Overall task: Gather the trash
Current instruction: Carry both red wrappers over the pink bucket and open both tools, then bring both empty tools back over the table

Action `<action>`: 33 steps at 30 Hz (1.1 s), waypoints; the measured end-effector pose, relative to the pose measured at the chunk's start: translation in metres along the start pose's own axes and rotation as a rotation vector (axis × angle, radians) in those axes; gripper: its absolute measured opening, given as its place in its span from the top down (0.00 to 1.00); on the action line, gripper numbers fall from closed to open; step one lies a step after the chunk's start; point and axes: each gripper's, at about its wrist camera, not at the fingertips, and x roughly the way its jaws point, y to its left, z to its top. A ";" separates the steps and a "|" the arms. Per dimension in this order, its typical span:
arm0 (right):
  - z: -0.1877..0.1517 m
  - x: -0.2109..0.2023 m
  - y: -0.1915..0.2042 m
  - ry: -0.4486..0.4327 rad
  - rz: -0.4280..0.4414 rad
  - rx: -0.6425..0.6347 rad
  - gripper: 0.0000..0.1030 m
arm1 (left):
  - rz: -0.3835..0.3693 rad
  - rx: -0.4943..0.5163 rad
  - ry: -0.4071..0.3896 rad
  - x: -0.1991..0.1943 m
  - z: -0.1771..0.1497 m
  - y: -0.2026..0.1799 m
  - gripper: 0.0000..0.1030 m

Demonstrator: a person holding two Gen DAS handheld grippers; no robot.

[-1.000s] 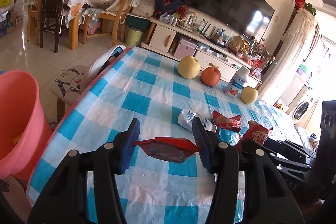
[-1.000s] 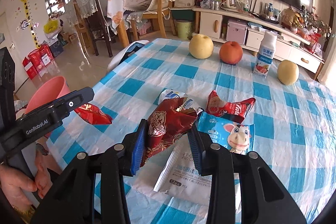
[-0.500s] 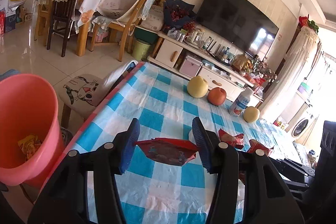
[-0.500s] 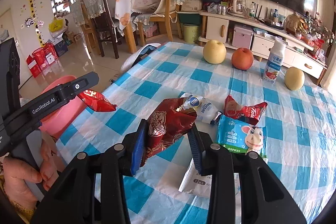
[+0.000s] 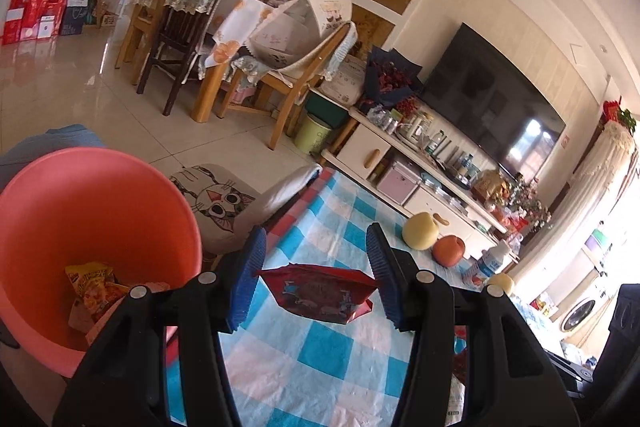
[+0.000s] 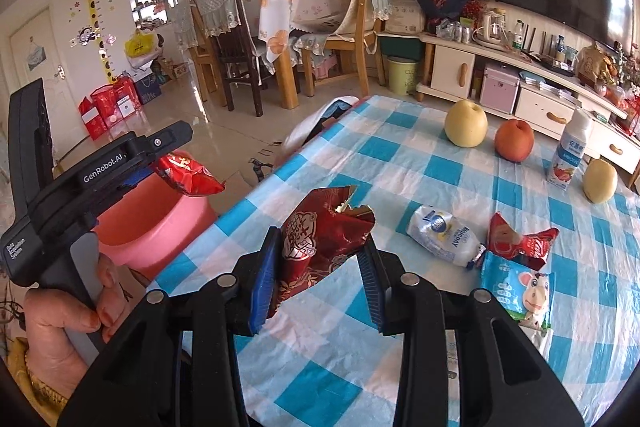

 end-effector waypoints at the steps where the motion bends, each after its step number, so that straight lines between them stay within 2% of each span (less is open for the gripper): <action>1: 0.004 0.002 0.004 0.000 0.018 0.005 0.61 | 0.016 -0.024 -0.013 -0.001 0.003 0.008 0.48; 12: 0.059 0.052 0.085 0.021 0.204 -0.063 0.61 | 0.250 -0.246 -0.137 -0.018 0.031 0.086 0.48; 20: 0.088 0.101 0.152 0.067 0.337 -0.107 0.61 | 0.383 -0.383 -0.093 -0.013 0.034 0.129 0.47; 21: 0.090 0.108 0.159 0.077 0.347 -0.109 0.60 | 0.409 -0.407 -0.088 -0.013 0.033 0.135 0.47; 22: 0.092 0.117 0.165 0.100 0.367 -0.107 0.60 | 0.421 -0.426 -0.087 -0.012 0.034 0.139 0.41; 24: 0.094 0.131 0.172 0.132 0.378 -0.089 0.50 | 0.467 -0.457 -0.090 -0.012 0.034 0.145 0.28; 25: 0.095 0.133 0.173 0.129 0.369 -0.080 0.43 | 0.484 -0.461 -0.094 -0.013 0.033 0.147 0.27; 27: 0.094 0.134 0.169 0.121 0.368 -0.062 0.38 | 0.479 -0.454 -0.104 -0.013 0.035 0.147 0.26; 29: 0.090 0.131 0.161 0.110 0.350 -0.039 0.30 | 0.491 -0.430 -0.108 -0.011 0.036 0.144 0.23; 31: 0.085 0.126 0.150 0.095 0.329 -0.020 0.23 | 0.485 -0.416 -0.112 -0.010 0.035 0.140 0.20; 33: 0.081 0.119 0.137 0.086 0.301 -0.002 0.21 | 0.477 -0.394 -0.112 -0.008 0.035 0.136 0.18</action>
